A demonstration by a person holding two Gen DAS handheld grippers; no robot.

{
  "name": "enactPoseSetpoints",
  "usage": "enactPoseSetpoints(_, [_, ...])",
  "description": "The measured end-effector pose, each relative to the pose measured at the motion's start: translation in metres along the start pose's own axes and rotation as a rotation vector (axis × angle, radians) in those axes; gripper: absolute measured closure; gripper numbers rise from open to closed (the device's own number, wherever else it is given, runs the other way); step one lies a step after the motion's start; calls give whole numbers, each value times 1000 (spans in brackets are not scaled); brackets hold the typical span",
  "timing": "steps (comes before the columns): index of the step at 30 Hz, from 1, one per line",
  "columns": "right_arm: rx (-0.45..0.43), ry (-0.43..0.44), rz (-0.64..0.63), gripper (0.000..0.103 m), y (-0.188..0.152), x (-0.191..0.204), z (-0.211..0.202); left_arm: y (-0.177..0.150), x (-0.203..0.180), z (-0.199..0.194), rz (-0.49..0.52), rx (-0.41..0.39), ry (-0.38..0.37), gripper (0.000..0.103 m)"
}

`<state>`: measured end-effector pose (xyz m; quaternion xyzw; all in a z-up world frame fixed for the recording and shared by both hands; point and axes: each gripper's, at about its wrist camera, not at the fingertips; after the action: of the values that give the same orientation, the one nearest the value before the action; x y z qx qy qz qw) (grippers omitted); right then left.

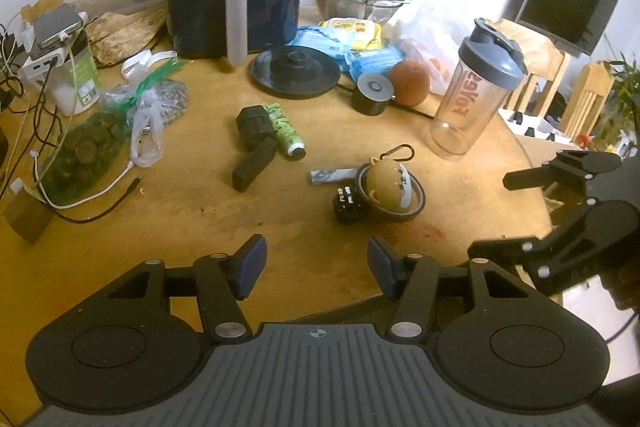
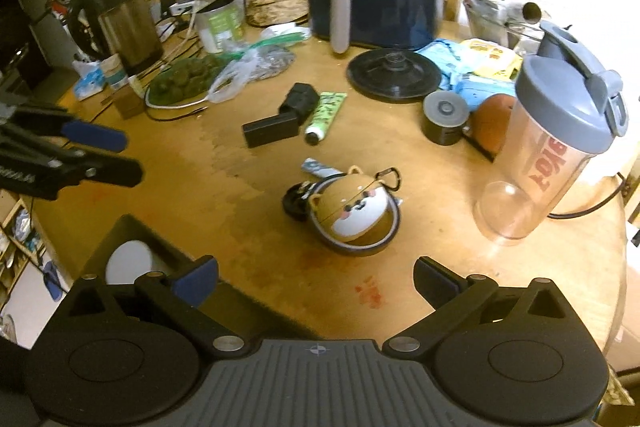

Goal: Organize objects
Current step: 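Move the right gripper to the tan dog-face case and grasp its rim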

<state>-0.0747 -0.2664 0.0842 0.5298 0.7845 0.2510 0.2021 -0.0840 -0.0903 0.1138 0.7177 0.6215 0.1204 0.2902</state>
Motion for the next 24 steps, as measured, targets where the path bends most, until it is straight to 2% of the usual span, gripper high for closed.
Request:
enactPoseSetpoints(10, [-1, -7, 44, 0, 7, -21, 19, 0, 14, -1, -30, 11, 14, 48])
enactPoseSetpoints(19, [11, -14, 34, 1, 16, -28, 43, -1, 28, -1, -61, 22, 35, 48])
enactPoseSetpoints(24, [37, -27, 24, 8, 19, -31, 58, 0, 35, -2, -78, 23, 46, 48])
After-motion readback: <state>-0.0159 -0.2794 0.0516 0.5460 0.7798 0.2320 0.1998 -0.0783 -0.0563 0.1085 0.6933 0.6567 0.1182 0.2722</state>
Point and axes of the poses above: each gripper's, at about its wrist camera, not at the fingertips, and z roughly the way its jaws point, x to its left, y to its top, and after that the axes turned 14 degrees about -z, right-handed
